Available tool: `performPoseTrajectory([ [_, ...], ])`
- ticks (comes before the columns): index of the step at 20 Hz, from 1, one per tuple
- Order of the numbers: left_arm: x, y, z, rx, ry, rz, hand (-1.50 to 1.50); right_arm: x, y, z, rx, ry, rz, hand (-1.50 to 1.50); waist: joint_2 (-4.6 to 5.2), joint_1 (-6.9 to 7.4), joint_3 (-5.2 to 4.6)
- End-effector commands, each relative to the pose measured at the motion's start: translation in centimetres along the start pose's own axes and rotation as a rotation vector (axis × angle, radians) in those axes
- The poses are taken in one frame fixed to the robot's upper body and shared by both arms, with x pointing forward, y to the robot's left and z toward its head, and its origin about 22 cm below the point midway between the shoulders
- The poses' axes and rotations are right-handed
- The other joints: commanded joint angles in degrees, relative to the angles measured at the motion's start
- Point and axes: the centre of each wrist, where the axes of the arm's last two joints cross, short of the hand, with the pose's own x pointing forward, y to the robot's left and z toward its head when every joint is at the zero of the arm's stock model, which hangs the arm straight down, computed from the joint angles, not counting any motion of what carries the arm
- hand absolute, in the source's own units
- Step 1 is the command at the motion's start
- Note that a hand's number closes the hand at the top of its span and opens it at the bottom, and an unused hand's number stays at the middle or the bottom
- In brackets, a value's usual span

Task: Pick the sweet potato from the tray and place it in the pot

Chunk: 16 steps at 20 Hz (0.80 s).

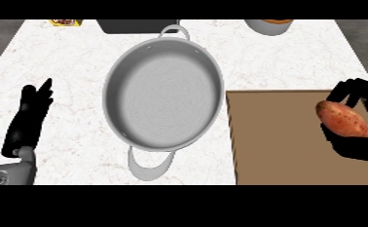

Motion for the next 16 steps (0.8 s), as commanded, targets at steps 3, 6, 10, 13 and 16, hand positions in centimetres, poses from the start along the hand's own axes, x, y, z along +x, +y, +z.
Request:
performPoseTrajectory([
  [3, -1.3, 0.0, 0.2, 0.015, 0.008, -0.016, 0.00, 4.2, -5.9, 2.4, -0.244, -0.186, -0.182, 1.50, -0.11, -0.35, -0.07],
  [6, -0.2, 0.7, -0.6, -0.017, 0.005, 0.016, 0.00, 6.8, -7.4, 2.5, -0.279, -0.207, -0.211, 1.50, 0.20, 0.41, -0.07],
  [10, 0.1, 0.2, -1.3, -0.005, -0.007, 0.011, 0.00, 11.1, -9.8, 1.3, -0.261, -0.244, -0.183, 1.50, 0.28, 0.81, -0.15],
  [13, -0.6, 0.9, -0.1, 0.008, -0.006, -0.003, 0.00, 13.5, -10.8, 1.9, -0.196, -0.256, -0.169, 1.50, -0.07, 0.84, -0.16],
  [16, -0.5, 0.1, 0.2, -0.019, -0.012, -0.004, 0.00, 17.2, -10.0, -1.3, -0.130, -0.239, -0.203, 1.50, 0.13, 1.34, -0.13],
])
